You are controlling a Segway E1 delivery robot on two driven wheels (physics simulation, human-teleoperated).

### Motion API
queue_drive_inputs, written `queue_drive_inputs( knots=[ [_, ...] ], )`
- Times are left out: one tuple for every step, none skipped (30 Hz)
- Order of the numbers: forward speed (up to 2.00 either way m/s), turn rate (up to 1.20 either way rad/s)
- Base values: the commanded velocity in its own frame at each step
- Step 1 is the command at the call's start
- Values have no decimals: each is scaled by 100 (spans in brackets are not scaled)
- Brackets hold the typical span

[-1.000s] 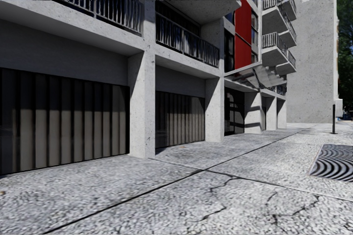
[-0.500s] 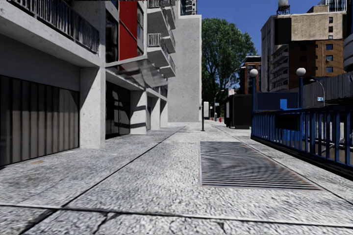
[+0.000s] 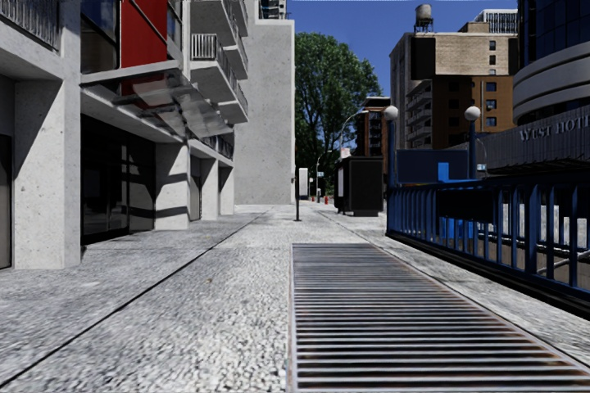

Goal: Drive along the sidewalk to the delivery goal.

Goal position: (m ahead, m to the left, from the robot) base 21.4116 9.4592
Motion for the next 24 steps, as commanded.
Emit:
queue_drive_inputs(
  knots=[
    [200, 0],
    [200, 0],
    [200, 0],
    [200, 0],
    [200, 0],
    [200, 0],
    [200, 0],
    [200, 0],
    [200, 0],
    [200, 0],
    [200, 0],
    [200, 0],
    [200, 0],
    [200, 0],
    [200, 0],
    [200, 0],
    [200, 0],
    [200, 0],
    [200, 0],
    [200, 0],
    [200, 0],
    [200, 0],
    [200, 0],
    [200, 0]
  ],
)
